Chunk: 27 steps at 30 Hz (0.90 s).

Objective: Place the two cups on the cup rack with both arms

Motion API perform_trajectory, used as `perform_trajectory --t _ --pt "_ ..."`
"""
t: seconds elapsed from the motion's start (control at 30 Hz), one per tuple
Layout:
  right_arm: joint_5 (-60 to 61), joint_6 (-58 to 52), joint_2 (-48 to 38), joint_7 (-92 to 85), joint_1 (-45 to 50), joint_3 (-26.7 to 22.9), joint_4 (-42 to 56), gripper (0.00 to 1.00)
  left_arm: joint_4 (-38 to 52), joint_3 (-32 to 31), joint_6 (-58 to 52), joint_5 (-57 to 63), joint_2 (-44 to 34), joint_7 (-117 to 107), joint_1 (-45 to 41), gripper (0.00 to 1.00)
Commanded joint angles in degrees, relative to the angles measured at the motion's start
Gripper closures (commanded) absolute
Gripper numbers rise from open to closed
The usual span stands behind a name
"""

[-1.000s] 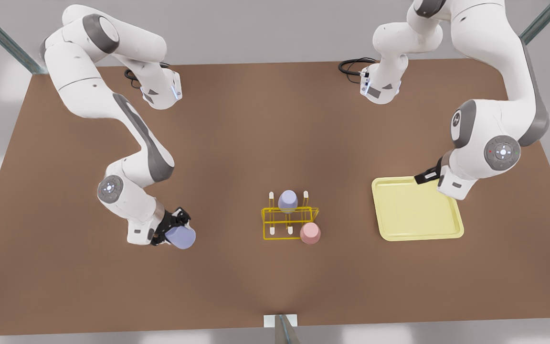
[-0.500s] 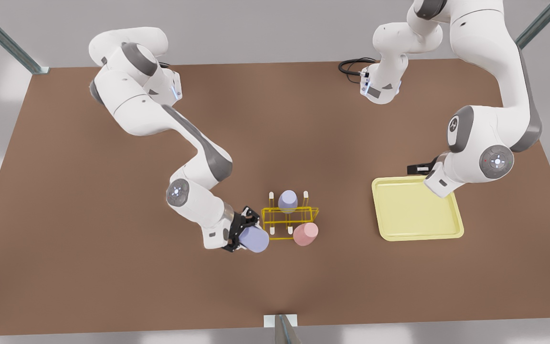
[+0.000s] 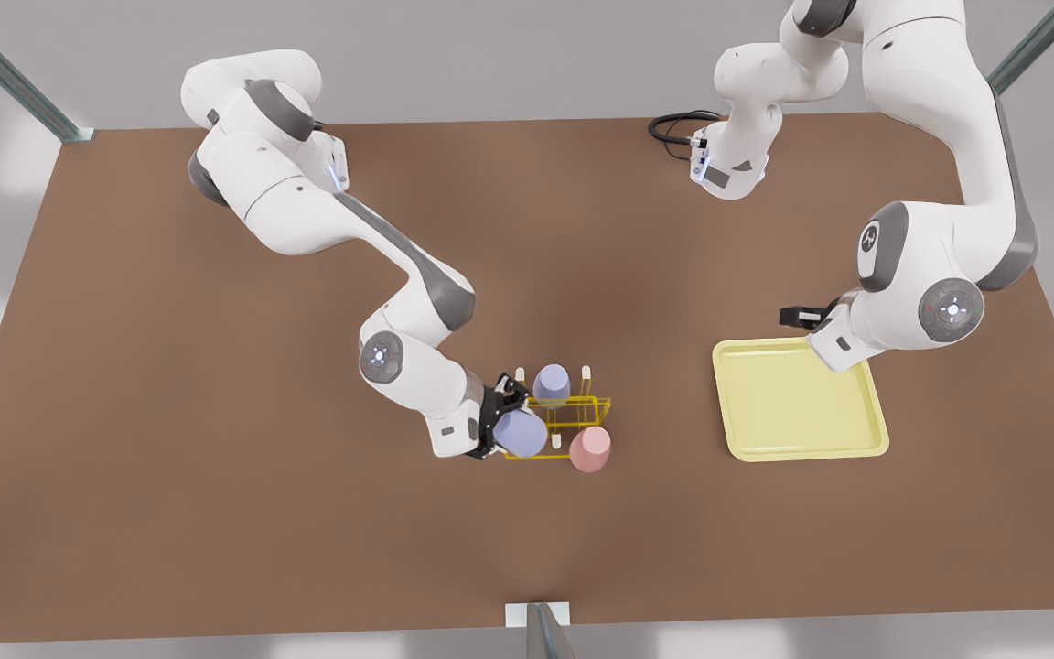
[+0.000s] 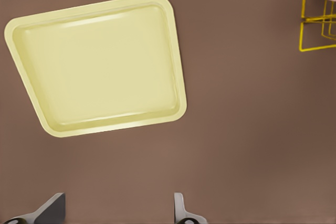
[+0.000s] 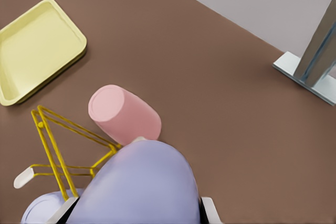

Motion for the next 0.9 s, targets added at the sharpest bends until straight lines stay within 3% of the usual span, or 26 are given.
perform_trajectory --t 0.0,0.17,0.23,0.3,0.33,0.57,0.7,0.77,0.83,0.87 --pt "-0.2 -0.8 -0.1 1.7 0.0 -0.1 0.0 0.21 0.1 0.0 -0.3 0.0 -0.1 6.2 0.0 0.0" --pt "-0.7 -0.8 0.8 1.3 0.0 -0.3 -0.2 0.21 0.6 0.0 0.9 0.3 0.0 6.2 0.0 0.0" --pt "-1.0 -0.7 1.0 1.3 0.0 -0.3 -0.2 0.21 5.2 -0.9 0.6 0.3 -0.2 6.2 -0.5 0.0" --pt "-1.0 -0.7 1.1 1.4 0.1 -0.3 -0.2 0.12 6.2 -0.8 1.3 0.5 0.0 6.3 -0.2 0.0" --pt "-0.9 -0.7 1.1 1.4 0.2 -0.3 -0.2 0.0 6.2 -0.8 2.2 0.5 0.1 6.3 -0.2 0.0" --pt "-0.4 -1.0 0.1 2.0 0.6 -0.2 0.2 0.0 5.0 -2.1 0.5 0.6 1.8 5.5 -0.4 0.0" --pt "-1.2 -15.8 -7.7 2.6 -4.8 -0.9 0.7 0.0 5.1 -2.2 0.9 1.0 1.7 5.2 -0.9 0.0" --pt "-1.0 -32.0 -14.2 3.9 -13.1 -1.9 0.4 0.0 5.0 -2.2 0.6 1.1 1.6 4.6 -0.9 0.0" --pt "-6.0 -48.6 -18.7 13.2 -16.8 -11.4 0.5 0.0 5.0 -2.2 0.6 1.1 1.7 4.6 -0.8 0.0" --pt "-14.5 -51.0 -23.5 13.4 -16.9 -12.2 0.0 0.0 5.3 -2.2 0.7 0.9 1.8 5.1 -0.6 0.0"
